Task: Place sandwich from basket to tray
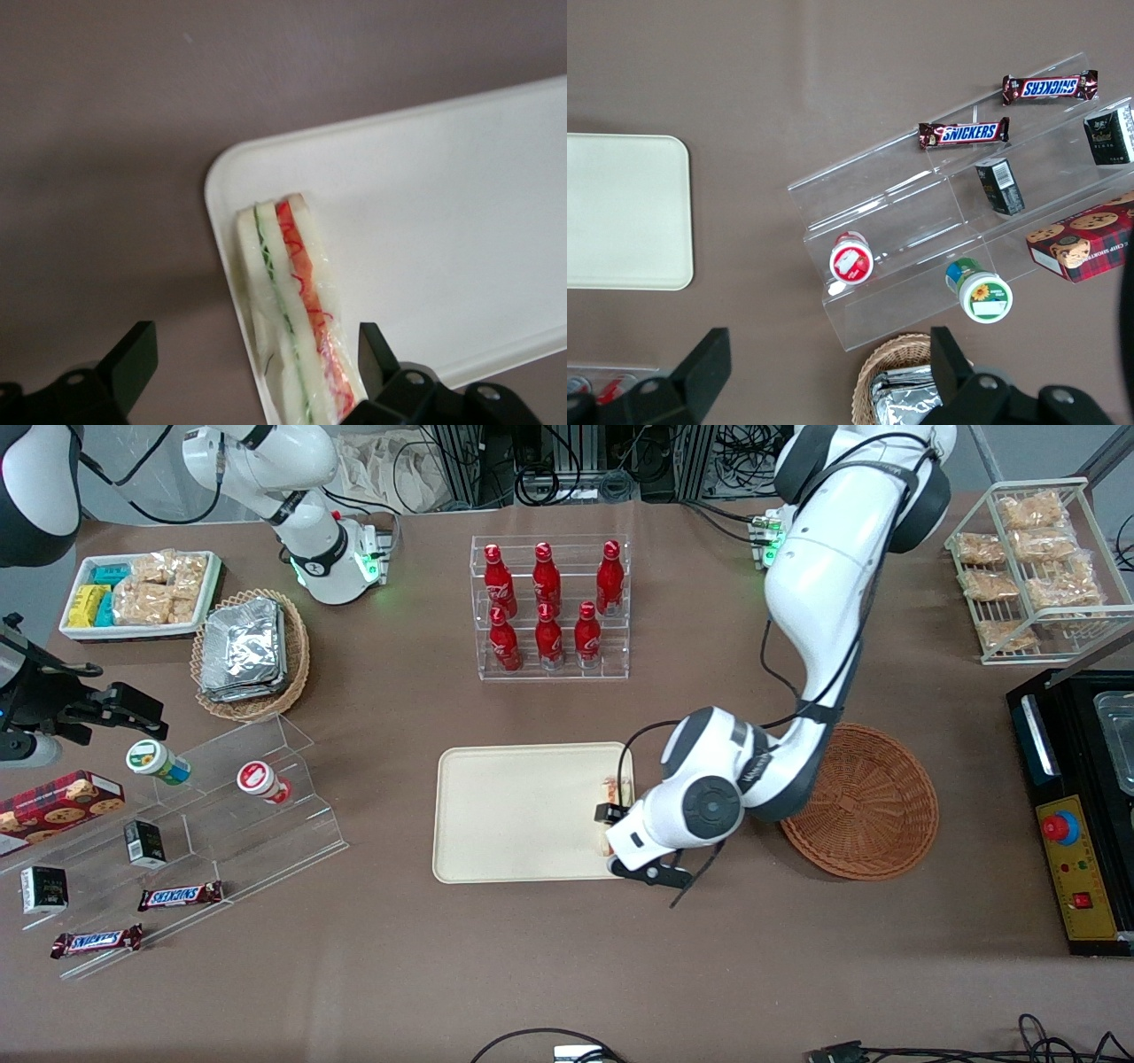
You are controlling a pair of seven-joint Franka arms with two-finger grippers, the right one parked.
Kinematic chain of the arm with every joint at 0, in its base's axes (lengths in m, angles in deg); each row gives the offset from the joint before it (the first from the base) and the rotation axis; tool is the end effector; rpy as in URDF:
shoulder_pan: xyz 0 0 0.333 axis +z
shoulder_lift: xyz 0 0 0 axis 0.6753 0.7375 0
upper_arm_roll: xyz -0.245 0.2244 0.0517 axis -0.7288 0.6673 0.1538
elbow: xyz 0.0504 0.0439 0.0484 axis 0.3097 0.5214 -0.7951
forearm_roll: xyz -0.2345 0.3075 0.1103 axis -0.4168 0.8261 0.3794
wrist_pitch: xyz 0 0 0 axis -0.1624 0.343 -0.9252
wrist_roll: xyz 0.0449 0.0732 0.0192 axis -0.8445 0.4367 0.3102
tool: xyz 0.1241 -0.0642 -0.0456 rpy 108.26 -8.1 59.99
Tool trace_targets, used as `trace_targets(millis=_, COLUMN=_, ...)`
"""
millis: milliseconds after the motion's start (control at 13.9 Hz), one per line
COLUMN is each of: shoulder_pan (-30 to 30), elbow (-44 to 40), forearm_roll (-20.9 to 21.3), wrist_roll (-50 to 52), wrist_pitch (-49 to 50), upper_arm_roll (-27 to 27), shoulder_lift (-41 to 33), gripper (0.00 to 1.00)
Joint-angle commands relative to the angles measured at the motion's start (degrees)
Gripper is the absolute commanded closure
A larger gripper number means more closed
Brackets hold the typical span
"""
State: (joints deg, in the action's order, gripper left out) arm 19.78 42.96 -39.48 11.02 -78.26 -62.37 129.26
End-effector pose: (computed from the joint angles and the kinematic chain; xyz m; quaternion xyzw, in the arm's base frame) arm 0.6712 -0.3942 0.2606 0.9879 -0.0798 -0.0724 0.1117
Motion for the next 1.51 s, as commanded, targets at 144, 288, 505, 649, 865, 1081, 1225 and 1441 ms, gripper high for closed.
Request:
trace_targets(millis=144, shoulder_pan=9.13, elbow=1.55, forearm_roll=-0.48, wrist_roll=-0.33, wrist_pitch=16.36, upper_arm_roll=0.27, shoulder_lift=-13.71, gripper=0.0)
trace_targets(millis=288, shoulder_pan=15.46, elbow=1.55, forearm_roll=-0.4, wrist_roll=-3.03, wrist_pitch=24.64, upper_arm_roll=0.27, shoulder_lift=-19.07, gripper=0.0)
trace_targets(millis=505, shoulder_pan=22.77, elbow=1.73, forearm_roll=2.93, wrist_roll=-7.53, wrist_pitch=32.82, upper_arm_roll=0.27, shoulder_lift=-26.55, gripper=0.0)
trace_targets(millis=649, shoulder_pan=25.59, elbow=1.91, forearm_roll=4.26, wrist_roll=-7.62, wrist_pitch=38.35, upper_arm_roll=0.35, shoulder_lift=-30.07, gripper=0.0)
trace_targets(millis=865, shoulder_pan=28.06, elbow=4.52, forearm_roll=5.14, wrist_roll=-7.54, wrist_pitch=42.68, upper_arm_roll=0.36, shoulder_lift=-34.82, gripper=0.0)
trace_targets(millis=1081, shoulder_pan=27.97, elbow=13.12, forearm_roll=7.51, wrist_roll=-7.27, wrist_pitch=42.51, upper_arm_roll=0.09, shoulder_lift=-39.74, gripper=0.0)
trace_targets(millis=1225, shoulder_pan=28.06, elbow=17.8, forearm_roll=7.78, wrist_roll=-7.53, wrist_pitch=40.77, upper_arm_roll=0.27, shoulder_lift=-42.38, gripper=0.0)
trace_targets(millis=1441, shoulder_pan=27.98, elbow=20.62, forearm_roll=8.91, wrist_roll=-7.71, wrist_pitch=38.04, upper_arm_roll=0.18, shoulder_lift=-44.06, gripper=0.0)
